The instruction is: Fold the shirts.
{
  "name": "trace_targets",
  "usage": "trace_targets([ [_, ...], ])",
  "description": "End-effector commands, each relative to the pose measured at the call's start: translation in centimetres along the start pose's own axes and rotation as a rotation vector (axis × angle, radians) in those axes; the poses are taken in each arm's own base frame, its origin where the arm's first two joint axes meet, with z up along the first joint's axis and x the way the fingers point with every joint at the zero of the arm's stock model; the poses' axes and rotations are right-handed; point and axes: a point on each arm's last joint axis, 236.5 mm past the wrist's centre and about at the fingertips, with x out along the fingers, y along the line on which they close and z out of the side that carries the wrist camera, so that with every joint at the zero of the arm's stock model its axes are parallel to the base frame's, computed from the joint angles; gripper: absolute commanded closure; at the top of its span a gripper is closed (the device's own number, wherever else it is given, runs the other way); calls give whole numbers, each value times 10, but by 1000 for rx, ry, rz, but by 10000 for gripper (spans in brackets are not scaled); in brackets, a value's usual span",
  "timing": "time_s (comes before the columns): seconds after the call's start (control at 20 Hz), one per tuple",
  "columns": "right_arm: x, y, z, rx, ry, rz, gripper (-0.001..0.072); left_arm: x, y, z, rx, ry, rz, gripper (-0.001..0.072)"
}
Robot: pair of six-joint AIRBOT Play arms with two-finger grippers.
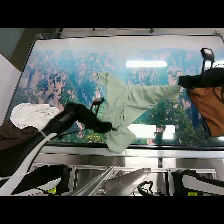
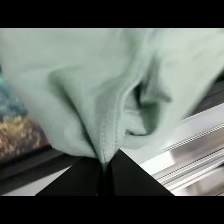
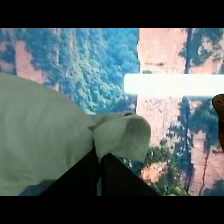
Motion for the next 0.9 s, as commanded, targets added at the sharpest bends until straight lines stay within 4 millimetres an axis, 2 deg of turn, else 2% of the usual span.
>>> trace_targets([
  [0.0,-93,58,65,-35,-217,169,690,-133,-29,67,36,-362,-105,692],
  [0.05,-149,84,96,-72,-352,236,689,-199,-40,85,54,-534,-136,692],
  [0.1,-212,102,122,-127,-500,242,689,-269,-50,93,76,-709,-161,692],
  [0.15,-273,116,138,-185,-635,221,689,-349,-62,91,106,-910,-182,692],
  [0.2,-336,130,148,-240,-770,202,689,-430,-74,75,142,-1121,-197,692],
  [0.25,-400,142,149,-289,-905,169,689,-499,-85,49,177,-1312,-200,692],
  [0.3,-452,150,145,-328,-1020,127,688,-558,-94,17,210,-1487,-186,692],
  [0.35,-497,156,137,-358,-1122,78,688,-605,-96,-19,228,-1637,-131,693],
  [0.4,-529,158,126,-378,-1194,25,688,-635,-93,-47,225,-1743,-55,693],
  [0.45,-547,156,117,-392,-1230,-25,688,-654,-89,-69,204,-1815,18,693],
  [0.5,-556,154,109,-399,-1241,-60,688,-660,-84,-81,179,-1847,79,693],
  [0.6,-554,156,100,-409,-1215,-66,688,-650,-60,-76,90,-1817,179,693],
  [0.7,-530,151,101,-404,-1132,-55,688,-619,-40,-47,51,-1710,172,692],
  [0.75,-508,145,103,-374,-1066,-34,688,-602,-30,-30,37,-1654,147,693],
  [0.85,-441,132,104,-338,-866,11,688,-565,1,12,-5,-1526,103,692],
])
